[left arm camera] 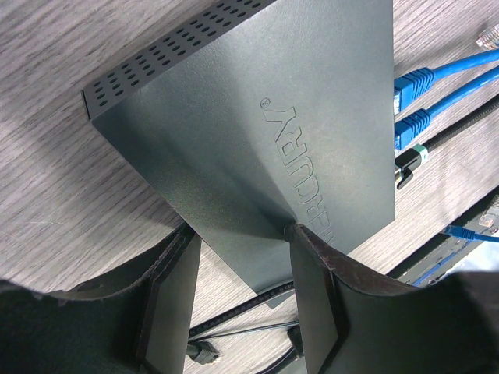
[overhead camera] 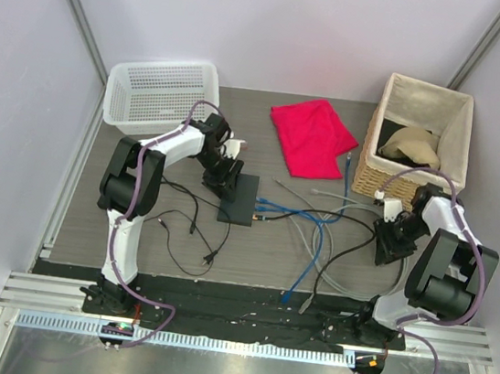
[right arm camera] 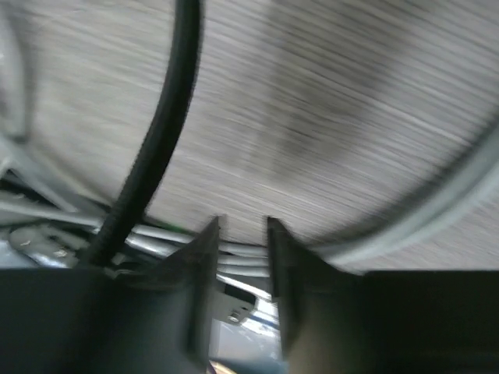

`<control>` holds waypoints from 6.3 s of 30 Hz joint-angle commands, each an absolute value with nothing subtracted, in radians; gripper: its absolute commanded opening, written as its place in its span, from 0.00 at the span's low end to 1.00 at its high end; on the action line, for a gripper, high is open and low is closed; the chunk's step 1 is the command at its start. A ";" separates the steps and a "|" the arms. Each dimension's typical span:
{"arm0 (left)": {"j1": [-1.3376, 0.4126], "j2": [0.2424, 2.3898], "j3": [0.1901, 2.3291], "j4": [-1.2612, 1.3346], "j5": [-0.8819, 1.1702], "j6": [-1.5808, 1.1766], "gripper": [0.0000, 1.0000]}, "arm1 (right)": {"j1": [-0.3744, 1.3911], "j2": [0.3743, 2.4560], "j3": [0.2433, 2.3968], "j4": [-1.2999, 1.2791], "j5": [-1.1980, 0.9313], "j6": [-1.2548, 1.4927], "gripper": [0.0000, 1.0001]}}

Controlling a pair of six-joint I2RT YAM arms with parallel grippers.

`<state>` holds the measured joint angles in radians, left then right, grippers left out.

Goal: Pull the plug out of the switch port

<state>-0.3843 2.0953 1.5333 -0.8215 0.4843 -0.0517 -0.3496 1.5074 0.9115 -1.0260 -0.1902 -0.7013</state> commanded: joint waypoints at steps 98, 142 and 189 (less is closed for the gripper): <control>-0.408 2.071 1.474 -0.795 0.396 -0.005 0.55 | 0.310 2.146 1.761 -0.676 -0.873 -0.132 0.69; -0.410 2.060 1.456 -0.792 0.379 -0.003 0.56 | 0.426 2.398 1.779 -0.925 -0.841 -0.417 0.44; -0.414 2.098 1.477 -0.793 0.364 0.028 0.56 | 0.497 2.408 1.724 -0.957 -0.592 -0.409 0.02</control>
<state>-0.3988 2.0552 1.4860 -0.7879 0.4496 -0.0151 0.4603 2.3337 1.8015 -0.8917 -0.7662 -0.3382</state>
